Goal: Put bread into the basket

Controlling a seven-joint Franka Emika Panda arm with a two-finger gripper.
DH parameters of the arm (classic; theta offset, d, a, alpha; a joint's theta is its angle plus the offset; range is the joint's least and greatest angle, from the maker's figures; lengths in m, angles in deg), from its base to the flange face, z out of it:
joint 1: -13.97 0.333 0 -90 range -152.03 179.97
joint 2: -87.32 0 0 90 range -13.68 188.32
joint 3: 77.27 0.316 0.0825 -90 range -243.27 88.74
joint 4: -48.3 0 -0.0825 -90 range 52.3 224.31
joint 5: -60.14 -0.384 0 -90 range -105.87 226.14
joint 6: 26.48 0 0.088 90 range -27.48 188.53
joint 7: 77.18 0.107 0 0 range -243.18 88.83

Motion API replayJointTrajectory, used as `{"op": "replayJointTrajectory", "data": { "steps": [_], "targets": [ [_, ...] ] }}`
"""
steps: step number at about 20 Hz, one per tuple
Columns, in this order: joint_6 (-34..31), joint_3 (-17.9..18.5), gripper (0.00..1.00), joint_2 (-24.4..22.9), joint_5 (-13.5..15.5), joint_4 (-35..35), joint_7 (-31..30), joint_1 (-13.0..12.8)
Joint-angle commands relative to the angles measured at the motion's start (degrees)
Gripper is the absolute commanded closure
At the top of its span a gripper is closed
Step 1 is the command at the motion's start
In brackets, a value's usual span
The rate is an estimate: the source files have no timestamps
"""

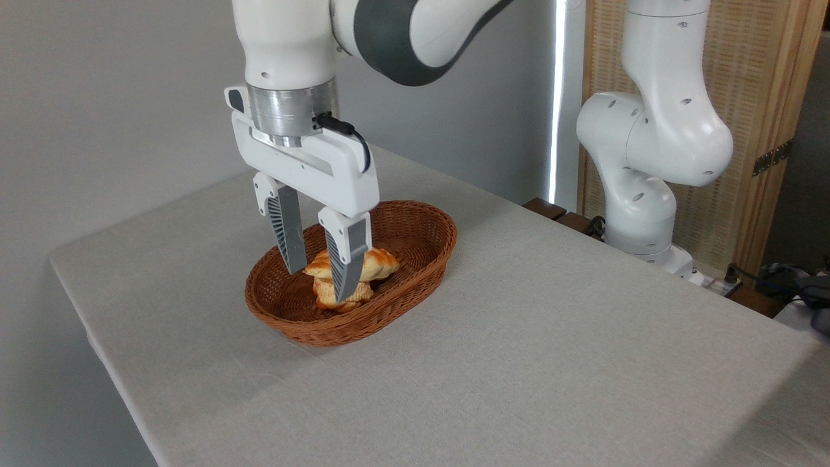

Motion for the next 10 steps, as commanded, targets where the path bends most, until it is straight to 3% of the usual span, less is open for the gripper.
{"op": "replayJointTrajectory", "data": {
  "steps": [1, 10],
  "targets": [
    [0.06, 1.40, 0.00, -0.22, -0.55, -0.16, 4.08, -0.32],
    [-2.49, 2.11, 0.00, -0.57, -0.46, -0.16, 9.54, -0.40]
  ]
}}
